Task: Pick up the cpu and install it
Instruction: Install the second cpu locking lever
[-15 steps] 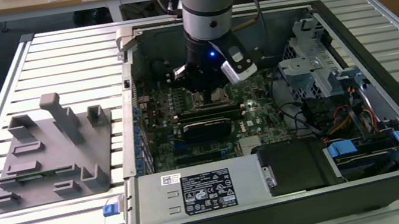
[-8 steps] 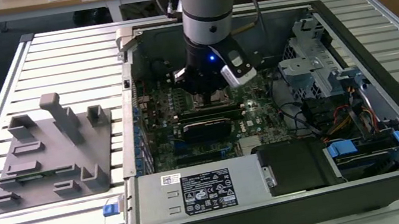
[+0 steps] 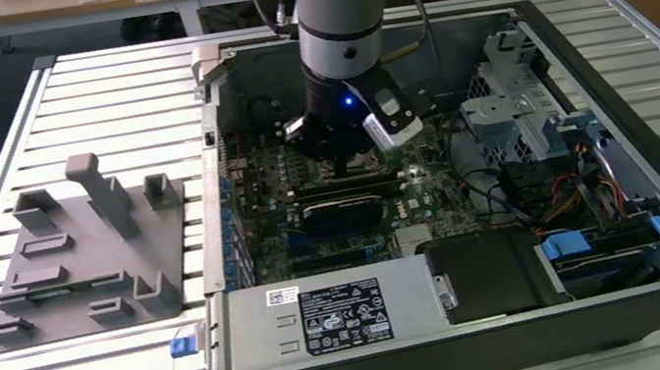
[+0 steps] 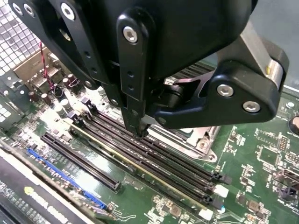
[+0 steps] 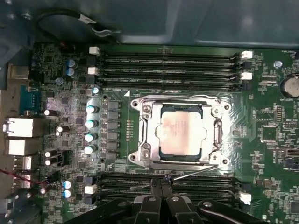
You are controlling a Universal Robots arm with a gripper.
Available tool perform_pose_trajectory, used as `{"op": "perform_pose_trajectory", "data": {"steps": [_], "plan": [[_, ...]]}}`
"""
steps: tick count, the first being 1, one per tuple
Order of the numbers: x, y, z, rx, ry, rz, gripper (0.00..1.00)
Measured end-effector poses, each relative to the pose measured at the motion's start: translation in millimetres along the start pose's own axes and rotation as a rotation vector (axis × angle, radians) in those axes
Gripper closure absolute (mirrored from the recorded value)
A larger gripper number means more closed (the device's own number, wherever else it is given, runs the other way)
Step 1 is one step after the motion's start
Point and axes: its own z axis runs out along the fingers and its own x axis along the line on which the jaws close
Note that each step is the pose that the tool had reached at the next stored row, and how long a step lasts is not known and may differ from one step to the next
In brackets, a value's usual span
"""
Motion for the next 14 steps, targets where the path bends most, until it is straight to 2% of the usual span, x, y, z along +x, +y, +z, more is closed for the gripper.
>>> {"op": "perform_pose_trajectory", "data": {"steps": [10,12,14], "plan": [[1.7,-0.5,12.3,-0.003,0.0061,0.0,0.89],[2.4,-0.6,14.4,-0.0057,0.0064,0.0,0.89],[6.5,-0.7,15.4,-0.0126,0.0064,0.0,0.89]]}}
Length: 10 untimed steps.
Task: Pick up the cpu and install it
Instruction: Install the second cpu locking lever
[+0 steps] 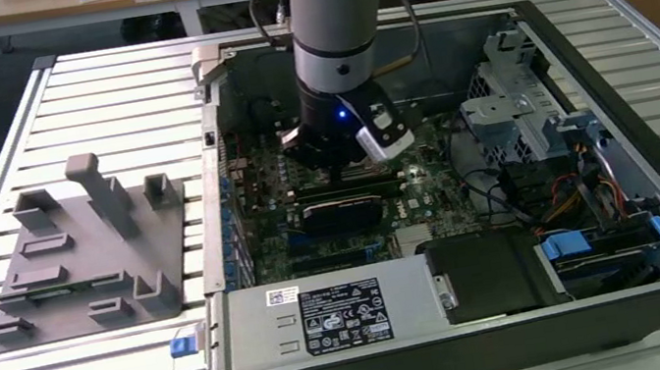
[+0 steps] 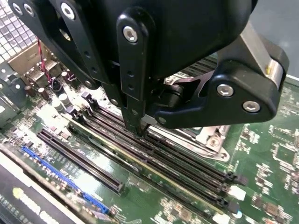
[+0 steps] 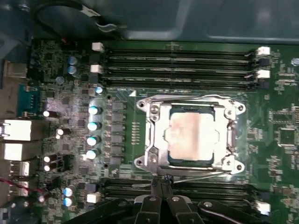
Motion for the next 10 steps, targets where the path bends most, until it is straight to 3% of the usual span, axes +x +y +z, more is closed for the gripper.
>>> {"op": "perform_pose_trajectory", "data": {"steps": [3,10], "plan": [[4.6,0.0,1.4,-0.0094,-0.0001,0.0,0.89],[6.1,-6.2,2.7,-0.0295,-0.0006,-0.001,0.89]]}}
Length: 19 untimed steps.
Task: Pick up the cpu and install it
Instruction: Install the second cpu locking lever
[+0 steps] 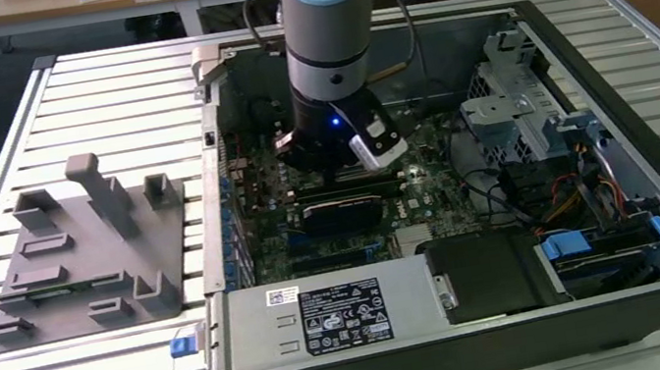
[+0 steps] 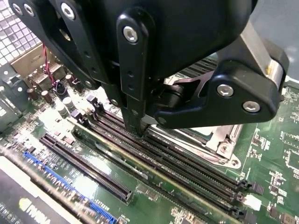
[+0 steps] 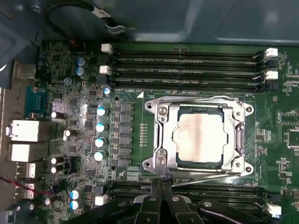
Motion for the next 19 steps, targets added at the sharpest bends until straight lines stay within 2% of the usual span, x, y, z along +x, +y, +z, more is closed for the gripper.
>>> {"op": "perform_pose_trajectory", "data": {"steps": [9,19], "plan": [[5.5,-3.7,2.0,-0.0154,-0.0001,-0.001,0.89],[9.8,-3.9,6.4,-0.056,-0.0007,-0.002,0.89]]}}
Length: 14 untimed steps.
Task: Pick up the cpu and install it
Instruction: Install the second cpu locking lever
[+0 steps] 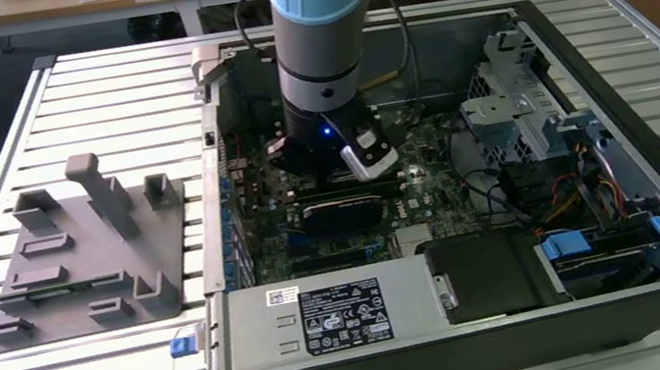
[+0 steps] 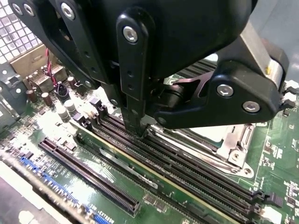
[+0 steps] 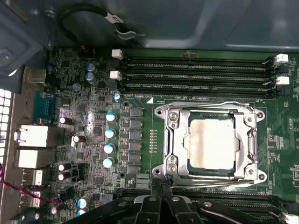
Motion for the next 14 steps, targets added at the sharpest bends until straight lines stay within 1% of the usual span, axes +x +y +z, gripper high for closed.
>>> {"op": "perform_pose_trajectory", "data": {"steps": [11,14], "plan": [[1.7,-0.2,2.2,-0.0307,-0.0005,-0.001,0.89],[1.7,-0.2,1.7,-0.031,-0.0007,-0.001,0.89]]}}
